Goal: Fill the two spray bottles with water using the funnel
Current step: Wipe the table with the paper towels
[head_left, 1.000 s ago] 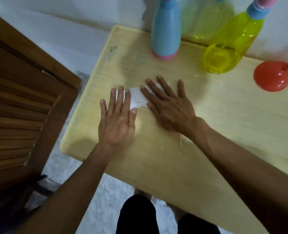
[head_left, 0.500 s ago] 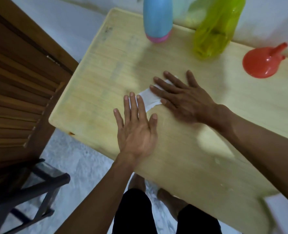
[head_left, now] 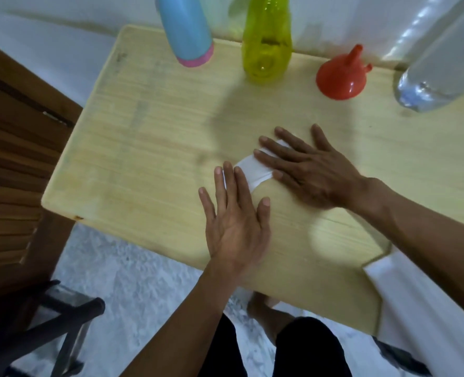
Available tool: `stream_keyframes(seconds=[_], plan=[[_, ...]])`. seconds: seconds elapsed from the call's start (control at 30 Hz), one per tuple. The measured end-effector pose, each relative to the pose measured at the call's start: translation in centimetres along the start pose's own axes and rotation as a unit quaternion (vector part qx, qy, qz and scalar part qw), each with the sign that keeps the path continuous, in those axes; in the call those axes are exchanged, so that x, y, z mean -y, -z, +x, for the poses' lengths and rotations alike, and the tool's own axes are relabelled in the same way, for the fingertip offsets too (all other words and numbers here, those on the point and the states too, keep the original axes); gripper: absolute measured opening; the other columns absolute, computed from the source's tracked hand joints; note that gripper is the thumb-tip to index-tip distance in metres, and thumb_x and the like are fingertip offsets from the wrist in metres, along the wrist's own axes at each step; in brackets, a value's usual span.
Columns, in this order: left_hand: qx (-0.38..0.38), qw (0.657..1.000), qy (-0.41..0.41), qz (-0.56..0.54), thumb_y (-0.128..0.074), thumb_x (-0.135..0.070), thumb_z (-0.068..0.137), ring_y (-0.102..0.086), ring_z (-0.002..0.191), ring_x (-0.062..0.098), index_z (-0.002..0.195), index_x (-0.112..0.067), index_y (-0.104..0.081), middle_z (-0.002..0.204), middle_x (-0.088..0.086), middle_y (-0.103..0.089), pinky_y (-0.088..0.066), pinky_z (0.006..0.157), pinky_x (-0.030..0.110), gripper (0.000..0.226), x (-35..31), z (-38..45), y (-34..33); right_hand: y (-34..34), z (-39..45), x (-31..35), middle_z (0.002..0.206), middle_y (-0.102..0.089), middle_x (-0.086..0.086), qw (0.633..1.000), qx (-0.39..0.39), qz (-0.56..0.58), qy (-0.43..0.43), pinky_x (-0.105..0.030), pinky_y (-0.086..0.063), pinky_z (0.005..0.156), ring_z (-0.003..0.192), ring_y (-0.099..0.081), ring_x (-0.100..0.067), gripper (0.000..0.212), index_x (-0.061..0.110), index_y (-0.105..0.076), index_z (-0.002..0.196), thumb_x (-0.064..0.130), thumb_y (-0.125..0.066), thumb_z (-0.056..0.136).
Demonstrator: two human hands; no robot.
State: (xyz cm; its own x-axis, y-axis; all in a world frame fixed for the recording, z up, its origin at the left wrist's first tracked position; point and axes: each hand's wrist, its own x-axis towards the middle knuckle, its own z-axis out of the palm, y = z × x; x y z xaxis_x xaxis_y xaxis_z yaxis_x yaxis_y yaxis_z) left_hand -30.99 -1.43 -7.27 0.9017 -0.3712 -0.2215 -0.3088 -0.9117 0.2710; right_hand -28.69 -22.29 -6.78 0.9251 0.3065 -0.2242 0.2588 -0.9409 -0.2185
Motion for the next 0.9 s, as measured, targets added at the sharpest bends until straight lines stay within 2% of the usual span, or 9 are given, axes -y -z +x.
stream_keyframes(seconds=[0.17,0.27,0.4,0.57,0.7,0.8,0.9], plan=[[0.020,0.996,-0.070,0.048,-0.007,-0.054,0.101,0.018,0.155,0.022,0.159,-0.006,0.005,0.169,0.010,0.013,0.009,0.123,0.054,0.076,-1.1,-0.3,-0.7,-1.1,-4.3,0.1,0.168,-0.004,0.016,0.998,-0.023,-0.017,-0.063,-0.064,-0.006,0.120,0.157,-0.001,-0.015,0.056,0.039,-0.007,0.161,0.049,-0.008,0.105],[0.031,0.987,-0.145,0.061,-0.008,-0.054,0.101,0.014,0.156,0.024,0.160,-0.004,0.002,0.169,0.012,0.009,0.007,0.124,0.054,0.077,-1.2,-0.1,-0.6,-2.0,-6.7,0.9,0.168,-0.018,0.008,0.992,-0.050,-0.028,-0.116,-0.067,-0.017,0.116,0.156,-0.017,-0.021,0.055,0.032,-0.021,0.160,0.045,-0.014,0.107],[0.044,0.958,-0.269,0.088,-0.014,-0.055,0.102,0.008,0.157,0.023,0.160,-0.006,-0.006,0.169,0.012,0.002,0.006,0.124,0.053,0.076,0.6,1.5,0.2,-3.2,-8.6,3.8,0.167,-0.021,0.005,0.972,-0.068,0.000,-0.225,-0.070,-0.019,0.113,0.155,-0.019,-0.024,0.055,0.028,-0.023,0.160,0.041,-0.021,0.107],[0.057,0.892,-0.423,0.152,-0.011,-0.055,0.104,0.000,0.157,0.024,0.161,-0.007,-0.008,0.169,0.012,-0.004,-0.001,0.126,0.053,0.074,3.6,4.8,1.7,-4.8,-8.5,10.5,0.170,-0.010,0.006,0.909,-0.102,0.057,-0.399,-0.066,-0.007,0.118,0.157,-0.005,-0.023,0.056,0.028,-0.013,0.162,0.040,-0.016,0.107],[0.082,0.847,-0.496,0.173,-0.009,-0.056,0.102,0.006,0.157,0.020,0.161,-0.011,-0.004,0.170,0.007,0.001,0.003,0.127,0.047,0.074,5.6,7.0,3.1,-5.8,-5.8,17.0,0.170,-0.004,0.008,0.829,-0.160,0.133,-0.519,-0.061,0.000,0.121,0.157,0.006,-0.020,0.056,0.029,-0.011,0.162,0.041,-0.011,0.107],[0.082,0.822,-0.537,0.168,-0.010,-0.058,0.103,0.003,0.157,0.019,0.161,-0.010,-0.007,0.170,0.007,-0.002,0.000,0.127,0.045,0.075,7.4,8.5,4.0,-6.2,-2.5,20.7,0.170,-0.002,0.008,0.781,-0.194,0.155,-0.573,-0.060,-0.001,0.121,0.157,0.008,-0.021,0.057,0.025,-0.011,0.162,0.039,-0.011,0.107],[0.091,0.801,-0.565,0.174,-0.007,-0.060,0.102,0.003,0.157,0.018,0.161,-0.011,-0.007,0.170,0.006,-0.003,-0.003,0.127,0.045,0.077,9.8,9.9,5.0,-6.5,0.7,23.4,0.170,0.003,0.007,0.757,-0.205,0.169,-0.597,-0.058,0.005,0.120,0.156,0.015,-0.020,0.059,0.022,-0.006,0.163,0.041,-0.008,0.106]])
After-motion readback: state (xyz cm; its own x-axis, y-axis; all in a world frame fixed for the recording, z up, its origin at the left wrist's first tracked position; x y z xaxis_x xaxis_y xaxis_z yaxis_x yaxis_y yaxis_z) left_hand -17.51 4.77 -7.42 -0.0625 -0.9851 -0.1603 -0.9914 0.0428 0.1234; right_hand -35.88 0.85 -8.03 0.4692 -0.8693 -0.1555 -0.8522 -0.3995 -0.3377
